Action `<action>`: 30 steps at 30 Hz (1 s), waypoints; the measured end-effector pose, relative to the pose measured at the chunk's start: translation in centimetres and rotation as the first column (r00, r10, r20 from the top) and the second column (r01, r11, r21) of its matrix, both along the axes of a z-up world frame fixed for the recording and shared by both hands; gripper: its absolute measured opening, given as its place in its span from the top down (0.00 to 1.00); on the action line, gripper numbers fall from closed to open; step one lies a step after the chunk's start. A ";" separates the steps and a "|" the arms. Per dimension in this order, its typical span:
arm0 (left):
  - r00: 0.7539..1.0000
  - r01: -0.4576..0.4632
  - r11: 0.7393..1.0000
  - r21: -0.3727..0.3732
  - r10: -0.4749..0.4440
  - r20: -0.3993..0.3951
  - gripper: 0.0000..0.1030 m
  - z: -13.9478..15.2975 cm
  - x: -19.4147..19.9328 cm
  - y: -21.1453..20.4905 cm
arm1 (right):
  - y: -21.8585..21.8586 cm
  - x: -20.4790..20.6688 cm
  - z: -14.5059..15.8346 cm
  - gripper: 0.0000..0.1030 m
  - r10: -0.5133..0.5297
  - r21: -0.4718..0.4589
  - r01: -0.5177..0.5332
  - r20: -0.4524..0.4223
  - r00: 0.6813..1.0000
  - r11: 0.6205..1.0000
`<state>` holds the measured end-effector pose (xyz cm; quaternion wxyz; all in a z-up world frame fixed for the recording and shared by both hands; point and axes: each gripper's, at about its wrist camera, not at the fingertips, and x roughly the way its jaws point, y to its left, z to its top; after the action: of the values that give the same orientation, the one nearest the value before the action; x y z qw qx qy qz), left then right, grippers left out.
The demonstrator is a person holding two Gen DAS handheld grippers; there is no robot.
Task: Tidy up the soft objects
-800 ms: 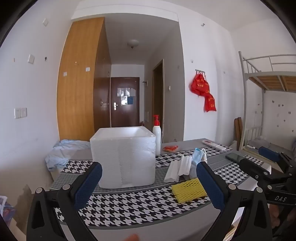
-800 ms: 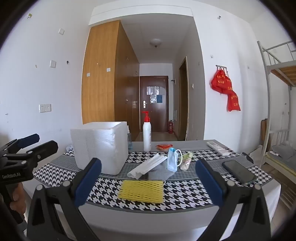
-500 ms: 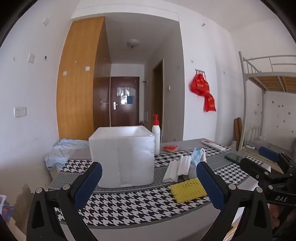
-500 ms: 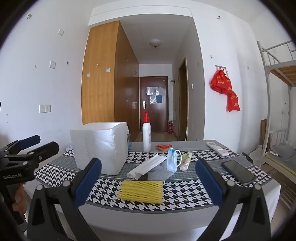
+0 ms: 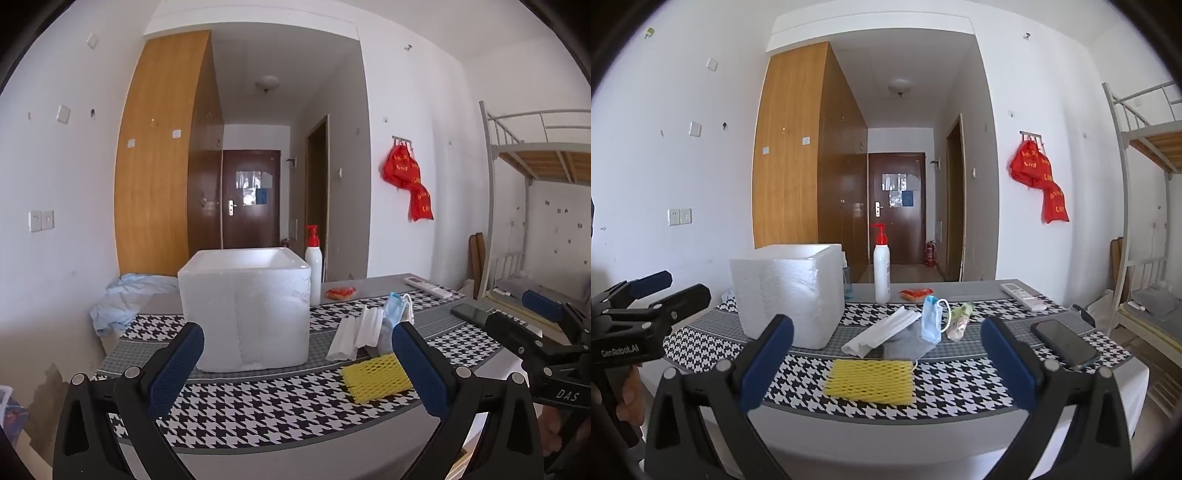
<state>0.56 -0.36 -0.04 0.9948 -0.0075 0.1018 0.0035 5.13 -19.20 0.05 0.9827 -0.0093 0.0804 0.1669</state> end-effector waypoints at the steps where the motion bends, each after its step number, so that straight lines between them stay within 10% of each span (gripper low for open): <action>1: 1.000 -0.001 1.000 -0.002 0.001 0.001 0.01 -0.1 0.0 0.1 | 0.0 0.0 0.0 0.00 0.000 -0.001 0.000 -0.001 1.000 1.000; 30: 0.999 -0.041 0.999 0.001 0.041 0.002 0.01 0.2 0.3 0.5 | -0.5 0.7 0.3 0.00 -0.014 -0.017 0.015 0.011 1.000 1.000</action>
<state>0.86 0.14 0.17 0.9946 -0.0090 0.1007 0.0242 5.83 -19.65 0.32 0.9841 -0.0180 0.0766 0.1590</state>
